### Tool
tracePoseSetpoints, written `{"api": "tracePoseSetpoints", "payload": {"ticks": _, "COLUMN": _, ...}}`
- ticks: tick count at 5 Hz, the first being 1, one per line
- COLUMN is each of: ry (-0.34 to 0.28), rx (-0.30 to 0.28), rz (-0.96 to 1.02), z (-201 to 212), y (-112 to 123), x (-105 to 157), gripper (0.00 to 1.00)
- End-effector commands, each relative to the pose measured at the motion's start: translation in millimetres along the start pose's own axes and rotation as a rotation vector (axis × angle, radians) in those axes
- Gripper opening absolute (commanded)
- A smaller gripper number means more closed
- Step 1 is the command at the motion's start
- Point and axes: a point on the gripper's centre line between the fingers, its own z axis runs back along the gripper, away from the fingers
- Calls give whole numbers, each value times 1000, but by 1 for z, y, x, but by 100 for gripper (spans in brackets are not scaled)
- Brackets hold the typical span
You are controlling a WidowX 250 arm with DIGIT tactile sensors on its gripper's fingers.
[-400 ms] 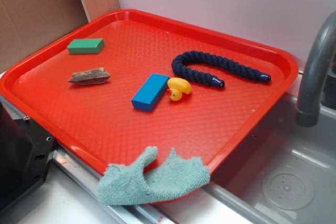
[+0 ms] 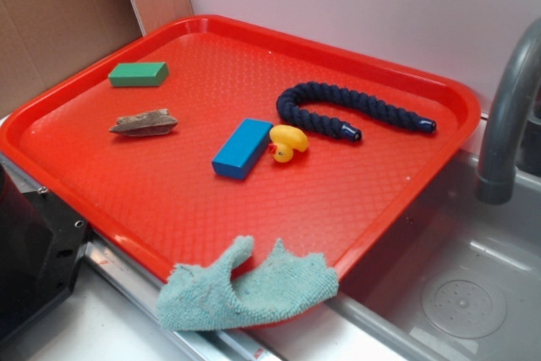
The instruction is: Grab the green block.
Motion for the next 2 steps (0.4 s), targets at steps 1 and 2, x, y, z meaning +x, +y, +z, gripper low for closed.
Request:
{"api": "tracePoseSetpoints", "payload": {"ticks": 1, "ry": -157, "rx": 56, "rz": -119, "z": -75, "y": 68, "x": 56, "gripper": 100}}
{"api": "tracePoseSetpoints", "payload": {"ticks": 2, "ry": -235, "rx": -5, "rz": -335, "z": -88, "y": 96, "x": 81, "gripper": 100}}
